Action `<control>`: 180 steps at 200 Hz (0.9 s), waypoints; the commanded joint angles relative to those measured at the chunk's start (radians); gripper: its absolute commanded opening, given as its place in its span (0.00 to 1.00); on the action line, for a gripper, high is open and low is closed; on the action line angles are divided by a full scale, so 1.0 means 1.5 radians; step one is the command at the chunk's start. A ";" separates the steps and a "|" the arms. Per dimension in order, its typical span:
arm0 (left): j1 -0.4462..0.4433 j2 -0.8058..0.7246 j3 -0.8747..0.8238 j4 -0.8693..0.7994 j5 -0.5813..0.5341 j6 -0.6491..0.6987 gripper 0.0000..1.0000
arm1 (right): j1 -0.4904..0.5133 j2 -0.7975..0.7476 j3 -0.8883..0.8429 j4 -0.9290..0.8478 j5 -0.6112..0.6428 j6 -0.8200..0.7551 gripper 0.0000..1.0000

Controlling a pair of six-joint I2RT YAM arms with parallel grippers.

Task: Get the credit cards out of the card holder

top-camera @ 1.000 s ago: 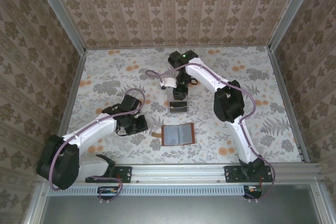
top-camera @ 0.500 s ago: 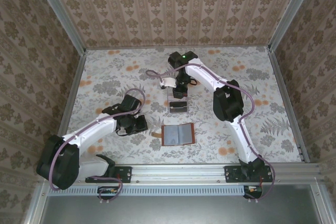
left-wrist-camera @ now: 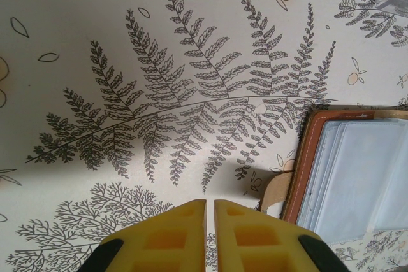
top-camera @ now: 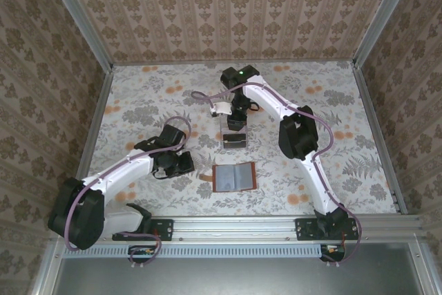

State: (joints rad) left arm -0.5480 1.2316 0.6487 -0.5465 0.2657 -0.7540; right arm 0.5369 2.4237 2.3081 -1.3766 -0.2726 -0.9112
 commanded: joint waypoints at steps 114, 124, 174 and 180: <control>0.007 0.019 0.034 -0.016 0.002 0.023 0.12 | -0.005 -0.027 0.015 0.075 0.095 0.024 0.22; 0.007 0.018 0.034 -0.015 0.002 0.023 0.12 | -0.005 -0.030 0.013 0.083 0.096 0.025 0.22; 0.008 0.019 0.038 -0.014 0.003 0.023 0.12 | -0.005 -0.049 -0.014 0.124 0.100 0.029 0.21; 0.008 0.019 0.038 -0.014 0.004 0.023 0.12 | -0.005 -0.051 -0.014 0.121 0.097 0.029 0.22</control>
State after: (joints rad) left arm -0.5415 1.2510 0.6750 -0.5465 0.2657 -0.7391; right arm 0.5335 2.4149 2.3001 -1.2140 -0.1379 -0.8822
